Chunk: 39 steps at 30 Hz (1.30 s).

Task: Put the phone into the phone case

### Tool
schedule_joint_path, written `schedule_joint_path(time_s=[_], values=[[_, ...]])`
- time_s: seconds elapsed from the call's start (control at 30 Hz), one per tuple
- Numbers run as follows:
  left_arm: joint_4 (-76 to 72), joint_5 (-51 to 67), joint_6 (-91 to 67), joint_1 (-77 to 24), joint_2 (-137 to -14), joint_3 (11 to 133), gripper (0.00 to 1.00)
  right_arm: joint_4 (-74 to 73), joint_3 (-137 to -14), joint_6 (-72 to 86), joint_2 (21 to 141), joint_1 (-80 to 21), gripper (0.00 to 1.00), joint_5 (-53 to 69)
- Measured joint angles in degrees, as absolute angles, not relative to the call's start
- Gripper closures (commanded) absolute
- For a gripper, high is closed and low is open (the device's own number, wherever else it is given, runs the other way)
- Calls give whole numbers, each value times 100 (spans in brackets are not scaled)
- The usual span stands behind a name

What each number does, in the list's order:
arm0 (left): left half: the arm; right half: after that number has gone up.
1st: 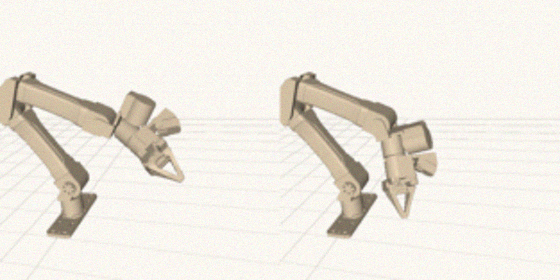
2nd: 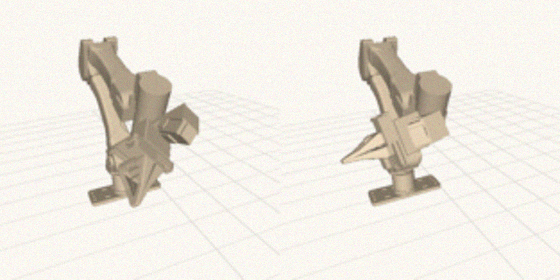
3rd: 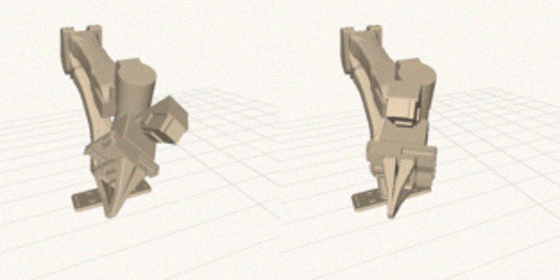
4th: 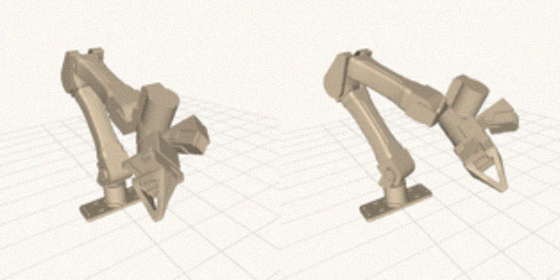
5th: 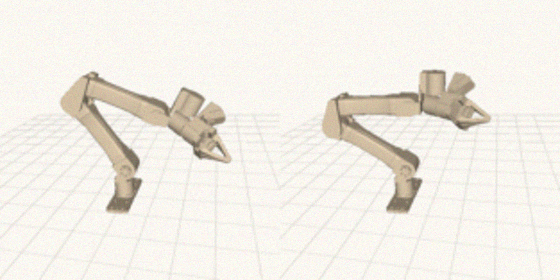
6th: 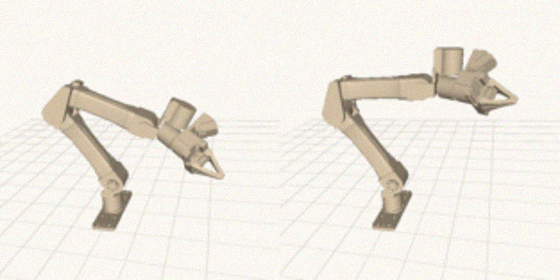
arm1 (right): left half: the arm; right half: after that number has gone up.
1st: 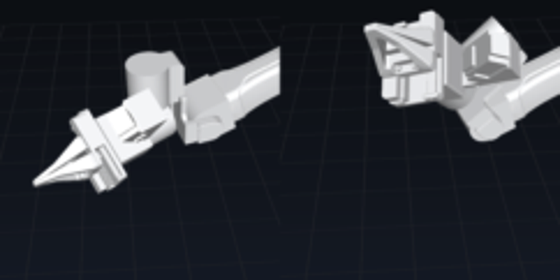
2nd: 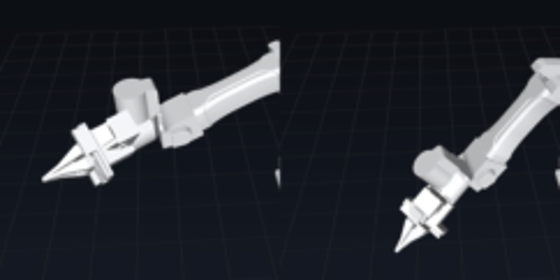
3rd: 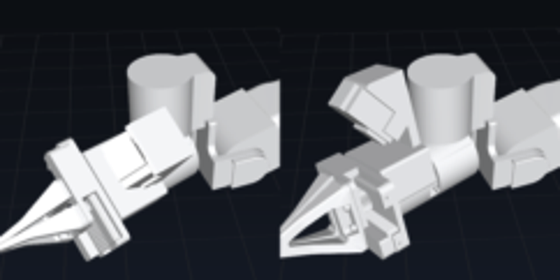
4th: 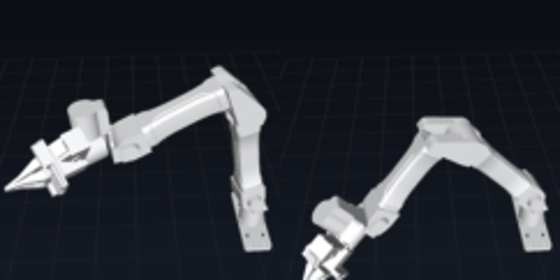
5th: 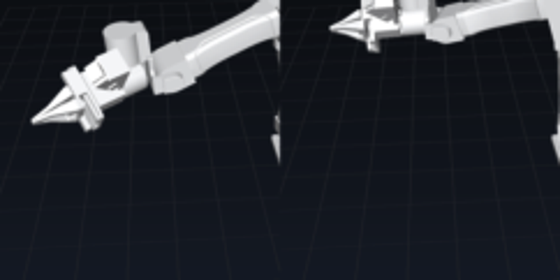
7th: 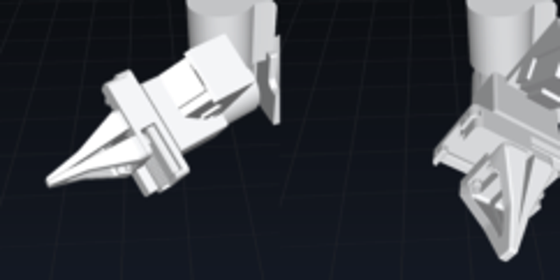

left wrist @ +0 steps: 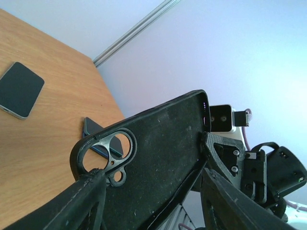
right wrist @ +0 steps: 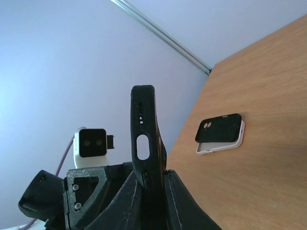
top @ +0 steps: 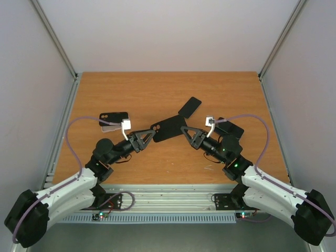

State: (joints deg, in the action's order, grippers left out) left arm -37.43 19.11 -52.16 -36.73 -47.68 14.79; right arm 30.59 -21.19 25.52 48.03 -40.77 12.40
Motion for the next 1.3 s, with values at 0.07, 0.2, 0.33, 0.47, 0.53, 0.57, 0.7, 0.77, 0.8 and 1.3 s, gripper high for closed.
schedule_joint_path(time_s=[0.07, 0.2, 0.33, 0.47, 0.53, 0.57, 0.7, 0.77, 0.8, 1.3], values=[[-4003, 1911, -5352, -3673, -4897, 1433, 45, 3181, -2051, 2620, 4803, -4106, 99, 1166], [-4276, 1841, -5535, -3673, -4893, 1267, 45, 3208, -2012, 2676, 4722, -4128, 99, 1070], [-3870, 1605, -5561, -3673, -4318, 1199, 43, 3225, -2012, 2687, 4456, -4147, 99, 965], [-3256, 1288, -5463, -3673, -3566, 1201, 42, 3242, -2012, 2685, 4285, -4152, 99, 904], [-3041, 1238, -5415, -3673, -3382, 1208, 42, 3260, -2012, 2685, 4294, -4152, 99, 899], [-3009, 1243, -5400, -3673, -3358, 1214, 42, 3273, -2012, 2685, 4307, -4156, 99, 899], [-3114, 1422, -5454, -3673, -3660, 1232, 42, 3437, -2012, 2700, 4469, -4191, 99, 906], [-3295, 1553, -5529, -3673, -3944, 1232, 43, 3527, -2012, 2720, 4563, -4213, 99, 910], [-3415, 1623, -5581, -3675, -4099, 1232, 44, 3581, -2012, 2731, 4615, -4226, 99, 923], [-4619, 1907, -5907, -4038, -5113, 1313, 80, 3964, -1946, 2825, 4965, -4351, 96, 1009]])
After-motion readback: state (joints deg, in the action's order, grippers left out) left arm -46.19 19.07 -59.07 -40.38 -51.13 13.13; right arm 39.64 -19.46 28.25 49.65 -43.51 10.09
